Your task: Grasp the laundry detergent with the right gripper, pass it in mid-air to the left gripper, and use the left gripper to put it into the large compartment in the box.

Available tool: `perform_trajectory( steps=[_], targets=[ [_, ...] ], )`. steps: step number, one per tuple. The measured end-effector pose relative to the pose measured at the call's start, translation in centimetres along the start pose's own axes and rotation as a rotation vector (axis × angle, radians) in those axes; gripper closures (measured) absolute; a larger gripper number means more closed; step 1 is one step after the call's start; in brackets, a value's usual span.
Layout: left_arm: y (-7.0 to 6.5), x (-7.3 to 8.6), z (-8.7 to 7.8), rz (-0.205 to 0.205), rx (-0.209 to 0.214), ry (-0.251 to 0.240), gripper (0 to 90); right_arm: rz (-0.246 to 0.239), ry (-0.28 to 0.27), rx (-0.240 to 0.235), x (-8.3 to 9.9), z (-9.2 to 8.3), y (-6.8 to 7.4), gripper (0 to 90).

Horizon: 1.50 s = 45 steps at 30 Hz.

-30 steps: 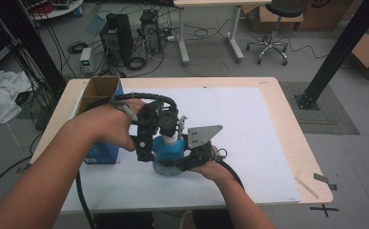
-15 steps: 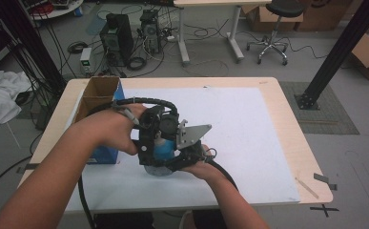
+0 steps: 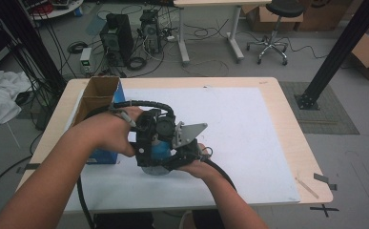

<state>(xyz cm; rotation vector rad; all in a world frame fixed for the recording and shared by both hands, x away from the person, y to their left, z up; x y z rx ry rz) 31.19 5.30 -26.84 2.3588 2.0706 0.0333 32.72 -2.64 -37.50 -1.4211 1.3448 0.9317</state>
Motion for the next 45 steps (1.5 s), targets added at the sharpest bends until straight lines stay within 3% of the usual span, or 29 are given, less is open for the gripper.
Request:
perform_trajectory(
  steps=[23, 24, 38, 40, 45],
  targets=[
    [-0.28, 0.05, -0.03, 0.001, 0.008, 0.013, 19.4, -0.024, 0.010, 0.011, -0.26, 0.05, -0.01, 47.5],
    [-0.28, 0.07, -0.04, -0.001, 0.003, 0.015, 20.6, 0.001, 0.005, 0.002, -0.36, 0.01, 0.21, 47.5],
    [-0.33, -0.02, -0.22, -0.015, -0.018, 0.026, 26.1, -0.011, 0.007, 0.012, -0.42, -0.06, 0.18, 47.5],
    [-0.33, -0.01, -0.20, -0.015, -0.022, 0.026, 27.0, 0.012, -0.001, 0.009, -0.50, -0.10, 0.30, 47.5],
    [-0.29, -0.05, -0.20, -0.015, -0.018, 0.033, 29.5, -0.025, 0.007, 0.016, -0.49, -0.09, 0.05, 47.5]
  ],
)
Point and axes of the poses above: each handheld gripper's, and its own axes: z roughly forward along the jaws, x roughly out of its underside, y roughly to its left, the point moved 3 cm from there along z, roughly forward along the jaws, and after that the axes turned 6 degrees about x, right-handed, at the moved point
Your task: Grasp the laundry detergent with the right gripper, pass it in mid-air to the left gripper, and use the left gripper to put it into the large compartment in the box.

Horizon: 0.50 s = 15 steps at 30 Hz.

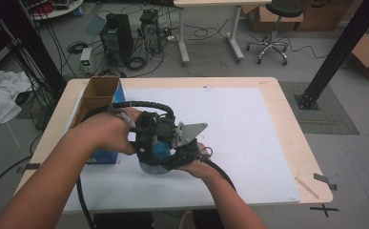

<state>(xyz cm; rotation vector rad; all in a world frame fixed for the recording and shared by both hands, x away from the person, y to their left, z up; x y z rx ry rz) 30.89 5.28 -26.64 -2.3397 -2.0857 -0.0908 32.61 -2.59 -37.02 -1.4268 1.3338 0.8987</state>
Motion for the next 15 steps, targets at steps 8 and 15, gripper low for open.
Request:
perform_trajectory(
  steps=[8, 15],
  targets=[
    [-0.01, 0.07, 0.20, -0.008, 0.006, 0.011, 36.6, -0.006, -0.004, -0.001, 0.06, 0.15, -0.03, 47.5],
    [0.06, 0.07, 0.38, -0.022, 0.006, 0.026, 37.7, 0.013, 0.002, 0.008, 0.05, 0.32, 0.07, 47.5]
  ],
)
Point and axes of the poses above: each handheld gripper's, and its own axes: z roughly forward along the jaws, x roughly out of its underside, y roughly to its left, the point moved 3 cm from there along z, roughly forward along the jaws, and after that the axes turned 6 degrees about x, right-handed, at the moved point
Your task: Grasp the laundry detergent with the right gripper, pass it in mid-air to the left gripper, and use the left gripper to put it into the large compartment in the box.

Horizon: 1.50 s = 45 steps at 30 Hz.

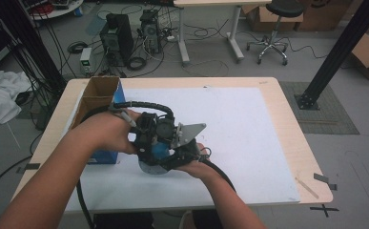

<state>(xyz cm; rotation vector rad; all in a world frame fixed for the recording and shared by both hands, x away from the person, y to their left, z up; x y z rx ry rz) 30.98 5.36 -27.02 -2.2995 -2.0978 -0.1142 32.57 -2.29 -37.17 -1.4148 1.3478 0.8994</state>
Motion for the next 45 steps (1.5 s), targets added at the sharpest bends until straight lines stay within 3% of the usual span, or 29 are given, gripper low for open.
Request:
perform_trajectory(
  steps=[4, 12, 17, 23, 27, 39, 43, 45],
  targets=[
    [0.0, 0.0, 0.0, 0.002, 0.000, 0.013, 38.0, 0.004, 0.000, 0.004, 0.0, 0.1, 0.0, 47.3],
    [0.1, 0.0, -0.3, -0.003, 0.004, -0.008, 38.3, 0.015, -0.033, 0.032, 0.1, 0.0, 0.1, 45.3],
    [0.3, -0.2, -0.5, -0.002, 0.010, 0.009, 38.3, 0.016, -0.038, 0.037, 0.0, -0.1, 0.0, 44.6],
    [0.8, 0.1, -0.6, -0.020, 0.010, 0.012, 38.3, 0.029, -0.037, 0.055, 0.2, -0.4, 0.0, 37.4],
    [0.9, 0.3, -0.8, -0.062, 0.025, 0.023, 38.3, 0.044, -0.040, 0.067, 0.6, -0.7, -0.2, 32.8],
    [0.9, 0.6, -1.5, -0.076, 0.031, 0.017, 38.1, 0.087, -0.037, 0.054, 0.5, -1.9, -0.6, 18.0],
    [1.1, 0.7, -1.8, -0.098, 0.042, 0.022, 38.1, 0.086, -0.016, 0.055, 0.3, -2.7, -0.7, 13.6],
    [1.2, 0.8, -1.9, -0.104, 0.036, 0.017, 38.1, 0.092, 0.011, 0.059, 0.1, -3.5, -0.9, 6.6]
  ],
)
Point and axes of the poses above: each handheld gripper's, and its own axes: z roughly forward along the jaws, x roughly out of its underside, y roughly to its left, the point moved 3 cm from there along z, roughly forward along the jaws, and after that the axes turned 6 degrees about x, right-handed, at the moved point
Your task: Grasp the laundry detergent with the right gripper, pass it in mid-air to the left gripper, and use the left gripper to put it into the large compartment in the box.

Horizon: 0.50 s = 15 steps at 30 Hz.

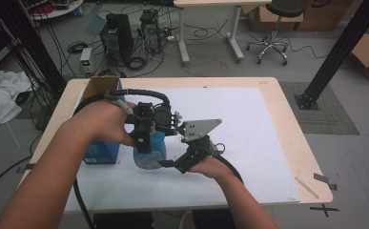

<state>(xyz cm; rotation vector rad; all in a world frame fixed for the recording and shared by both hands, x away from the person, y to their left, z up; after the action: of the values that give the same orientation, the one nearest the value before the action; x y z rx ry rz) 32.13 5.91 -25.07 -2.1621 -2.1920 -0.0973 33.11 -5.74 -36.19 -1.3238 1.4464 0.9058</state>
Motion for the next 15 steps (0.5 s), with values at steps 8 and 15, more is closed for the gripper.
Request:
perform_trajectory(
  steps=[8, 15],
  targets=[
    [0.5, 0.3, -1.1, -0.027, 0.004, -0.009, 38.0, 0.018, 0.094, 0.022, 0.0, -2.4, -1.0, 0.0],
    [1.2, 0.5, -2.1, -0.089, 0.025, -0.008, 38.0, 0.002, 0.178, 0.039, -0.3, -4.8, -1.7, 0.0]
  ],
)
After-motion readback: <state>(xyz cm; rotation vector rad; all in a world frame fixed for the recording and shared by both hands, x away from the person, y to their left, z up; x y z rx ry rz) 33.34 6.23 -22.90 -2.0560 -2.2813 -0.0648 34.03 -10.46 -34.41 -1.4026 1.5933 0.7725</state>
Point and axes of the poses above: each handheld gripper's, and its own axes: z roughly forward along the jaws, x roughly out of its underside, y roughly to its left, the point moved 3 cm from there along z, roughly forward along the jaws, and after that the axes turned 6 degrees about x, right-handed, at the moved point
